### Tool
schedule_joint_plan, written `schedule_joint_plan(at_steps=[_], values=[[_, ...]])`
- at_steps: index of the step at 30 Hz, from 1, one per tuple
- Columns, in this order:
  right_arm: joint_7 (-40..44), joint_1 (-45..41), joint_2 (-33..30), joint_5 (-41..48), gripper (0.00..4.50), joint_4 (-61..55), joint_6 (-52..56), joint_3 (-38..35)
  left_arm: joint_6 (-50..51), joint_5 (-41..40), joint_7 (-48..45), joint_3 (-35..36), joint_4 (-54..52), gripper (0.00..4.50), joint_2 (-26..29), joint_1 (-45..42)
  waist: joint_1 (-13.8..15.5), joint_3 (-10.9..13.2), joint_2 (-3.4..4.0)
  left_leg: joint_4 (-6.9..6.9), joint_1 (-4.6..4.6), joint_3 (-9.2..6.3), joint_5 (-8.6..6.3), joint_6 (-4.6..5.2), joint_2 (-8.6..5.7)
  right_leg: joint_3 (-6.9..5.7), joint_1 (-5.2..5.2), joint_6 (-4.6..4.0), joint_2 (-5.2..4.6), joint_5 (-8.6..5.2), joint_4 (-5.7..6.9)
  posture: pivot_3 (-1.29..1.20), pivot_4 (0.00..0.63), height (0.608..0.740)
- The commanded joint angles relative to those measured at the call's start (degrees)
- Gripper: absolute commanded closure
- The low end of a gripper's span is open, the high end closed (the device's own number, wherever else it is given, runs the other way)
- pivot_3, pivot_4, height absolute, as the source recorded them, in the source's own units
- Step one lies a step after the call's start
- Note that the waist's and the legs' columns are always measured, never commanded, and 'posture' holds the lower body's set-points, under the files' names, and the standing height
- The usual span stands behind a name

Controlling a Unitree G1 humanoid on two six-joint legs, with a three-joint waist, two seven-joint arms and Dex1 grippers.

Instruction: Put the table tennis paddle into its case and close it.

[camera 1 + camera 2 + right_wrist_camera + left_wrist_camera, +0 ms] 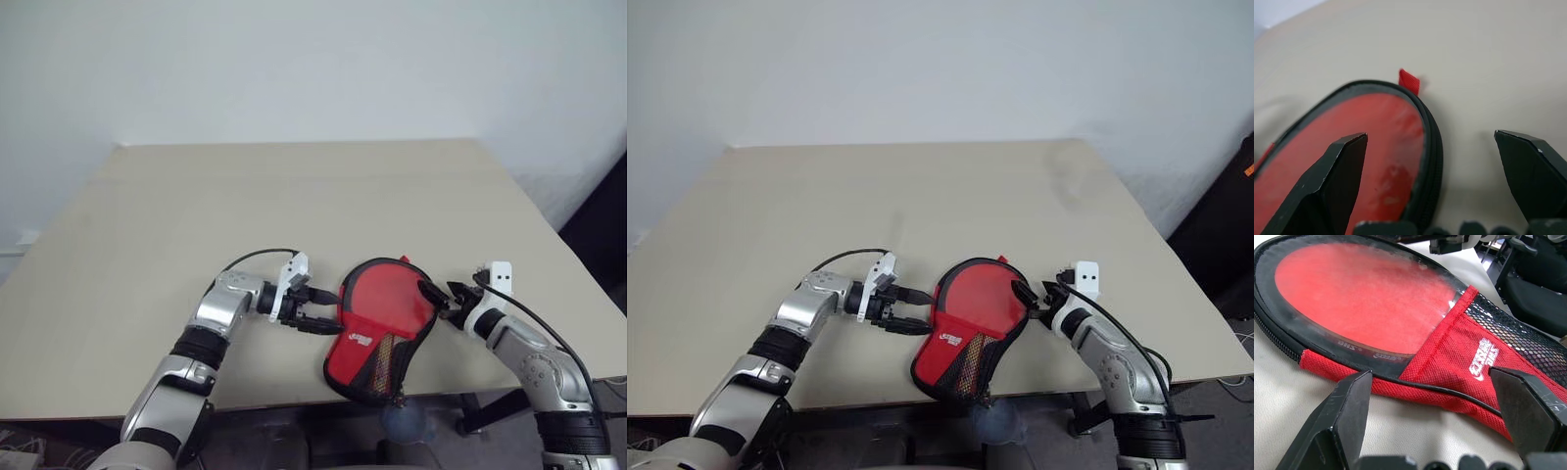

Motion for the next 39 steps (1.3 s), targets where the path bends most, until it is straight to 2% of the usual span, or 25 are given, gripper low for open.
schedule_joint_plan(at_steps=[1, 3, 6, 13, 16, 23, 39], values=[[0.95, -1.23, 0.08, -1.38, 0.01, -0.46, 0.42, 0.03, -0.5, -0.17, 0.85, -0.04, -0.73, 0.45, -0.93, -0.15, 0.01, 0.0, 0.0, 0.0, 0.0, 0.0, 0.0, 0.0, 0.0, 0.01, 0.0, 0.0, 0.01, 0.0, 0.0, 0.0, 0.0, 0.74], [1.32, -0.97, -0.01, -2.55, 0.18, -0.25, 0.87, 0.8, -0.48, -0.25, 1.28, 0.12, -0.48, 0.45, -1.32, -0.43, 0.01, -0.01, 0.0, 0.02, 0.01, 0.0, 0.01, 0.02, 0.0, 0.03, 0.01, -0.01, 0.02, 0.0, 0.01, 0.0, 0.0, 0.74], [2.05, -0.44, -0.31, -4.88, 0.89, -0.57, 0.57, 2.26, -0.89, -0.11, 1.65, 0.19, 0.78, 0.45, -1.87, -1.11, 0.0, -0.03, 0.0, 0.08, 0.01, 0.0, 0.01, 0.02, 0.0, 0.07, 0.03, -0.01, 0.05, -0.01, 0.01, 0.0, 0.0, 0.74], [1.9, -1.01, 0.62, -5.0, 3.51, -1.79, 1.87, 1.06, -2.33, 0.55, 2.66, 0.14, 3.28, 0.45, -3.16, -2.16, 0.02, -0.04, 0.0, 0.35, -0.01, -0.01, 0.01, 0.03, 0.0, 0.15, 0.1, 0.03, 0.11, 0.02, 0.03, 0.0, 0.0, 0.74], [1.85, -0.65, 1.07, -4.96, 4.48, -3.11, 1.01, 0.37, -2.89, 0.92, 3.23, 0.09, 4.09, 0.45, -3.33, -2.26, 0.01, -0.04, -0.01, 0.41, 0.0, -0.02, 0.02, 0.04, 0.0, 0.18, 0.1, 0.05, 0.14, 0.03, 0.04, 0.0, 0.0, 0.74], [-0.67, -2.8, 5.12, -1.25, 4.48, -5.42, -0.7, -6.49, -2.92, 1.2, 3.64, -0.08, 3.9, 0.45, -2.87, -1.91, -0.05, -0.04, 0.01, 0.45, -0.03, 0.0, 0.04, 0.07, 0.0, 0.27, 0.05, 0.05, 0.18, 0.04, 0.22, 0.0, 0.0, 0.74], [-14.78, -12.2, 9.76, -2.78, 4.48, 1.31, -6.7, -16.53, -0.86, 0.67, 4.54, 0.38, 3.35, 0.45, -3.63, -1.94, -0.74, 0.0, 0.06, 0.64, -0.05, 0.11, 0.1, 0.16, -0.01, 0.46, -0.15, 0.04, 0.21, 0.03, 0.66, 0.0, 0.0, 0.74]])
